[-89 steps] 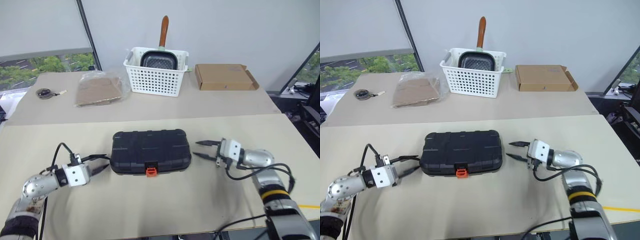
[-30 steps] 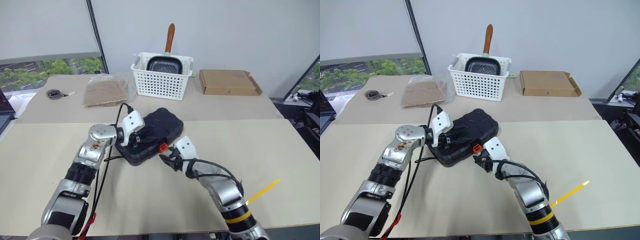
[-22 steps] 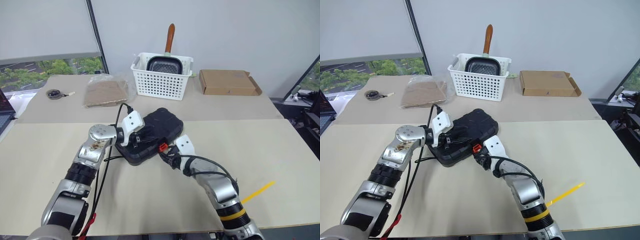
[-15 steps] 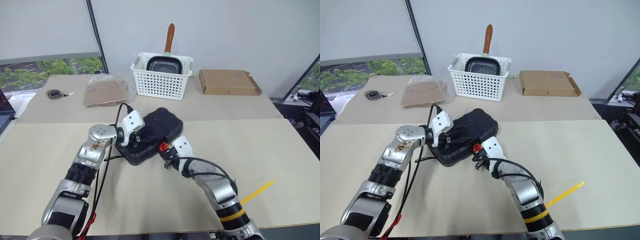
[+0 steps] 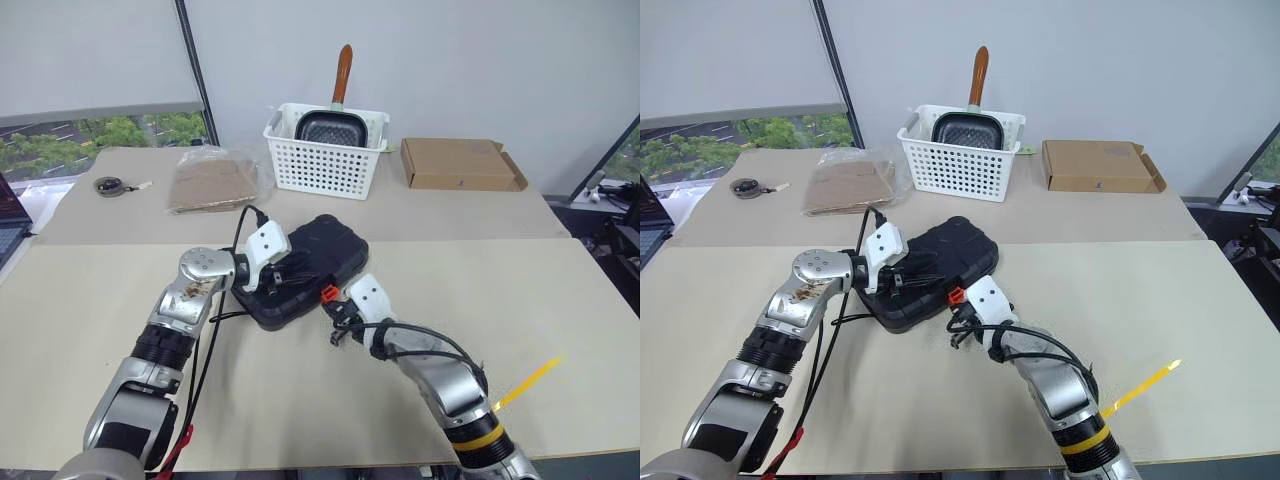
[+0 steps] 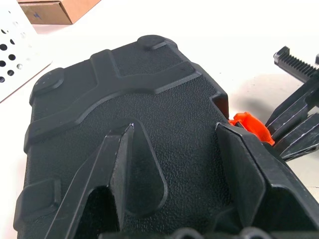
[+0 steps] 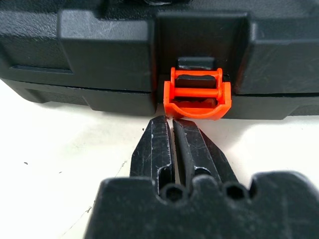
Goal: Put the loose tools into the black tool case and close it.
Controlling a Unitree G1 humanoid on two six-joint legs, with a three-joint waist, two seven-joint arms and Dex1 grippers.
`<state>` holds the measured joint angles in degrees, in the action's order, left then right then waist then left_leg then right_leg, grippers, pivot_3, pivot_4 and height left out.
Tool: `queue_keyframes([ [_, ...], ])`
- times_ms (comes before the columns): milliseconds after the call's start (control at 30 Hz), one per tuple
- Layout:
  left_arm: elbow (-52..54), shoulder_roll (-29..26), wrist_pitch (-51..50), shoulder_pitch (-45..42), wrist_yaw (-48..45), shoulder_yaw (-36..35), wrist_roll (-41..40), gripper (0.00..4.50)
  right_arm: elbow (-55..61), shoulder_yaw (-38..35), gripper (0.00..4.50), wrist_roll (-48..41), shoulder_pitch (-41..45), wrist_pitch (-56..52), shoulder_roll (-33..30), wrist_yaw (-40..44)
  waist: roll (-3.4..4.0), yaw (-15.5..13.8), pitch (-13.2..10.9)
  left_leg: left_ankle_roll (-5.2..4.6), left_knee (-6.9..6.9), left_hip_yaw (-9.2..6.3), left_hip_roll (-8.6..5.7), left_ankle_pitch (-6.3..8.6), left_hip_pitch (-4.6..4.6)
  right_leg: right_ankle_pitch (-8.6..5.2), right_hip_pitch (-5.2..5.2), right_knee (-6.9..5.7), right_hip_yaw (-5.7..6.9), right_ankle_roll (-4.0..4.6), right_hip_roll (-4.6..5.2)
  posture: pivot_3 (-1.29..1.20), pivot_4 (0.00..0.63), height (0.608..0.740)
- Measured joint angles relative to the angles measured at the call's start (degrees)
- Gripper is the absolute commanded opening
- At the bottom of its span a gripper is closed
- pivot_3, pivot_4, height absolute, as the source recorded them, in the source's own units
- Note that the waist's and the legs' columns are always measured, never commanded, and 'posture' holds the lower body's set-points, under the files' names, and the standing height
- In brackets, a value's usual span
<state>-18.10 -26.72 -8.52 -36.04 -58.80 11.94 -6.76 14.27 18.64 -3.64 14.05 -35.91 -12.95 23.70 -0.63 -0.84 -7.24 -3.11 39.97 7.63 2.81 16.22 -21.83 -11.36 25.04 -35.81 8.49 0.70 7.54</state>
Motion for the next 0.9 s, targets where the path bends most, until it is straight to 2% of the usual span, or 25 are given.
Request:
queue_keyframes([
  [67, 0.00, 0.01, 0.02, 0.02, -0.02, 0.03, 0.01, 2.85, 0.98, -0.68, 1.37, 0.01, 0.00, -1.12, -0.40, -0.03, 0.00, 0.01, 0.00, 0.05, 0.00, -0.02, 0.00, 0.03, 0.01, 0.00, 0.00, 0.03, 0.02, 0.00, 0.00, 0.00, 0.150, 0.700],
  [133, 0.00, 0.01, 0.11, 0.02, -0.10, 0.06, 0.03, 2.85, 1.31, -1.21, 2.22, 0.20, 0.01, -1.57, -0.62, -0.65, 0.00, 0.01, 0.00, 0.05, -0.02, -0.04, 0.00, 0.03, 0.01, -0.01, 0.03, 0.05, 0.04, 0.00, 0.00, 0.00, 0.150, 0.700],
  [167, 0.00, 0.01, 0.17, 0.02, -0.14, 0.07, 0.05, 2.85, 1.31, -1.35, 2.49, 0.29, 0.01, -1.74, -0.57, -1.10, 0.00, 0.00, 0.00, 0.05, -0.03, -0.05, 0.00, 0.04, 0.01, -0.01, 0.03, 0.06, 0.05, 0.00, 0.00, 0.00, 0.150, 0.700],
  [900, -0.26, 0.08, 0.78, -0.11, -0.34, 0.09, 0.14, 2.85, 1.26, -1.49, 2.49, 0.48, 0.02, -1.98, 0.70, -1.51, 0.00, 0.09, 0.00, 0.06, -0.12, -0.14, 0.00, 0.04, -0.06, -0.03, 0.07, 0.12, 0.08, 0.00, 0.00, 0.00, 0.150, 0.700],
])
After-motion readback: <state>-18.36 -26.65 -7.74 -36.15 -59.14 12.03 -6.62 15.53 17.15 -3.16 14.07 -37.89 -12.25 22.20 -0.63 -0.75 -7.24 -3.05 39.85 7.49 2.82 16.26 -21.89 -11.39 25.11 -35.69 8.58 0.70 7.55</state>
